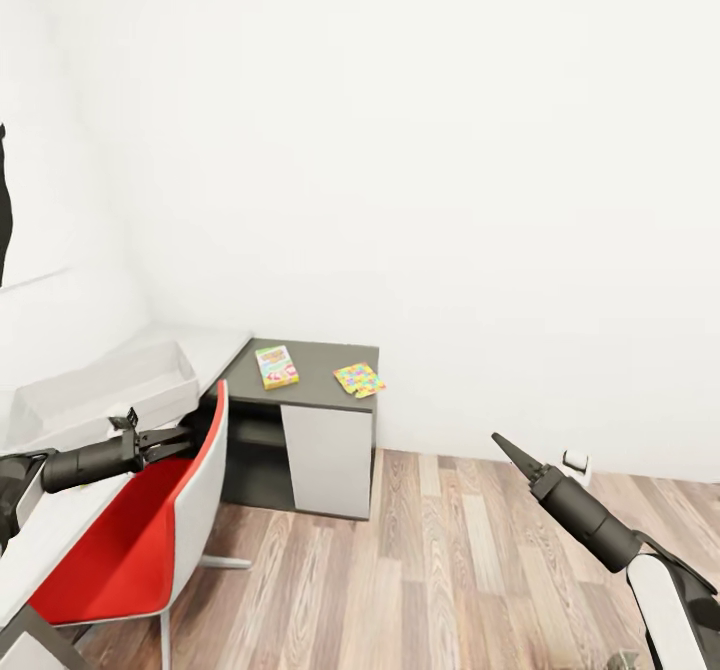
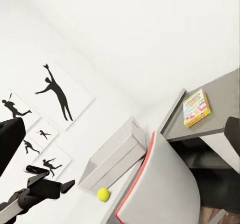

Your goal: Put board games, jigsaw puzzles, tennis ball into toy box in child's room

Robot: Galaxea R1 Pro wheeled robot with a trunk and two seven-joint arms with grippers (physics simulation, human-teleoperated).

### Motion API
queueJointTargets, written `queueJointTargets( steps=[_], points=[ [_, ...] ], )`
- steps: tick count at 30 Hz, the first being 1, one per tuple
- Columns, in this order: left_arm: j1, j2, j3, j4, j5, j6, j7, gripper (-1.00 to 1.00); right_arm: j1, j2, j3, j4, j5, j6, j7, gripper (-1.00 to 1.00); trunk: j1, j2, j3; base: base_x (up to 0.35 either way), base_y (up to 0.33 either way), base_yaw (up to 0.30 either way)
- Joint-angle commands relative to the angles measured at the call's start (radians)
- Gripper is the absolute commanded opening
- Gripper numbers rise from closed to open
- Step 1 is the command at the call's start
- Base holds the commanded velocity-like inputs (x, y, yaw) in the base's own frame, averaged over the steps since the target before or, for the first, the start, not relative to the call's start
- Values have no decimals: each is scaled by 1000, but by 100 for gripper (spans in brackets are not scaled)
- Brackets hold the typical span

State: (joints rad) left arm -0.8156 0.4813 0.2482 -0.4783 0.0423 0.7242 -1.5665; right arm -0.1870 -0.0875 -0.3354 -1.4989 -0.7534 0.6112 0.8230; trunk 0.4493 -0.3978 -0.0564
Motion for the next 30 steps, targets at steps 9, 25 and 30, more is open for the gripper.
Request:
queueJointTargets(
  steps=[9,25,30],
  points=[
    [-1,0,0,0,-1,11,-4,100,-2,-1,-2,0,-5,7,2,100,1,-2,5,0,0,-257],
    [-1,0,0,0,-1,11,-4,100,-2,0,-1,1,-4,7,0,100,1,-2,17,0,0,-257],
    [-1,0,0,0,-1,11,-4,100,-2,0,-2,2,-4,7,0,100,1,-2,21,0,0,-257]
  ],
)
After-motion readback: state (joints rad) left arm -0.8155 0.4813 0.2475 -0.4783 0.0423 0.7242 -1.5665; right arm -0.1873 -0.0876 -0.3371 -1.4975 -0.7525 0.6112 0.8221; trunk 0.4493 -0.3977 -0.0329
